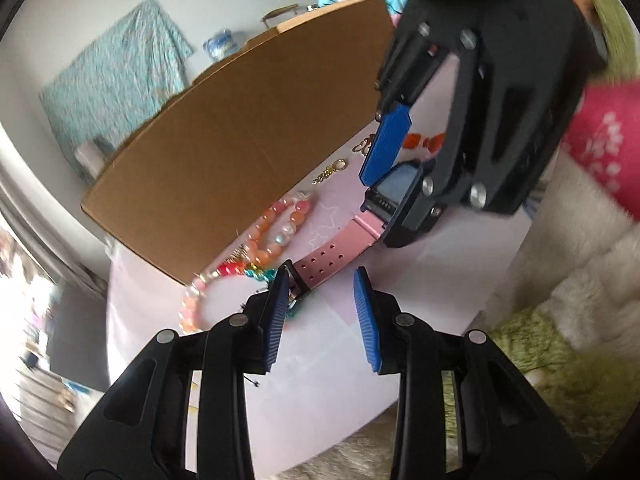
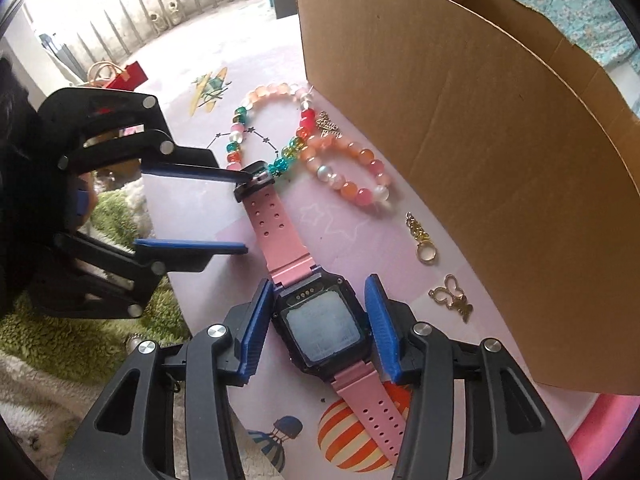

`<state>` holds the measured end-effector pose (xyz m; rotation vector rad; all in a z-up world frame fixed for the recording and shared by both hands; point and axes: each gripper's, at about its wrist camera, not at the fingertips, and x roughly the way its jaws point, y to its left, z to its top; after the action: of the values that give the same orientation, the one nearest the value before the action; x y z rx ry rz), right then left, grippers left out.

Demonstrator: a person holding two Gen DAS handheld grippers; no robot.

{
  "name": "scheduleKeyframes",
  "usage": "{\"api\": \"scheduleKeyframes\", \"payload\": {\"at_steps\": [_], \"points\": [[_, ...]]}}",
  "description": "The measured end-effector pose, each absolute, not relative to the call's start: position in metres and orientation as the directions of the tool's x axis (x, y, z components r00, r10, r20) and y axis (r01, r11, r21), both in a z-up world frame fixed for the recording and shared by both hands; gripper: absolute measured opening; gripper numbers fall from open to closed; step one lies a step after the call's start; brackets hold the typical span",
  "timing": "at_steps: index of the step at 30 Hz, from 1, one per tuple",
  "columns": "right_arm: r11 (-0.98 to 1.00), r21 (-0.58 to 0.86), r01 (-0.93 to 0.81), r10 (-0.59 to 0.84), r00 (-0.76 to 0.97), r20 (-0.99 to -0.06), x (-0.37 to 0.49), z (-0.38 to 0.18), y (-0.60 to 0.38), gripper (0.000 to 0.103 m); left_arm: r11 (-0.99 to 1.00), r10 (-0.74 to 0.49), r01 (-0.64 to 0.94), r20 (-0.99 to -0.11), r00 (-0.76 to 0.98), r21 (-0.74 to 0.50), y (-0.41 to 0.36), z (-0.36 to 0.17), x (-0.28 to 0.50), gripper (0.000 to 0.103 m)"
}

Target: Organize jewelry

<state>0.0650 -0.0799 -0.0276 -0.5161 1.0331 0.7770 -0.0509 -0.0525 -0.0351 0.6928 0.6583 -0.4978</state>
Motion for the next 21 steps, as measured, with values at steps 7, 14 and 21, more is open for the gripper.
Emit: {"api": "scheduleKeyframes", "payload": {"at_steps": [7,14,21], "points": [[0.595,0.063,-0.801,0.378,0.210,-0.901,0.067,-0.025,-0.091,0.045,0.610,-0.172,0.604,-0.658,0.733,0.513,-0.065,-0.039,-0.050,0.032],[0.572,0.122,-0.811,0.429,0.169,-0.887,0.074,-0.019,-0.109,0.043,0.558,-0.155,0.601,-0.639,0.753,0.572,-0.064,-0.045,-0.058,0.032],[0.551,0.125,-0.825,0.453,0.170,-0.875,0.067,-0.021,-0.114,0.043,0.455,-0.144,0.622,-0.637,0.757,0.637,-0.062,-0.048,-0.062,0.032]]}}
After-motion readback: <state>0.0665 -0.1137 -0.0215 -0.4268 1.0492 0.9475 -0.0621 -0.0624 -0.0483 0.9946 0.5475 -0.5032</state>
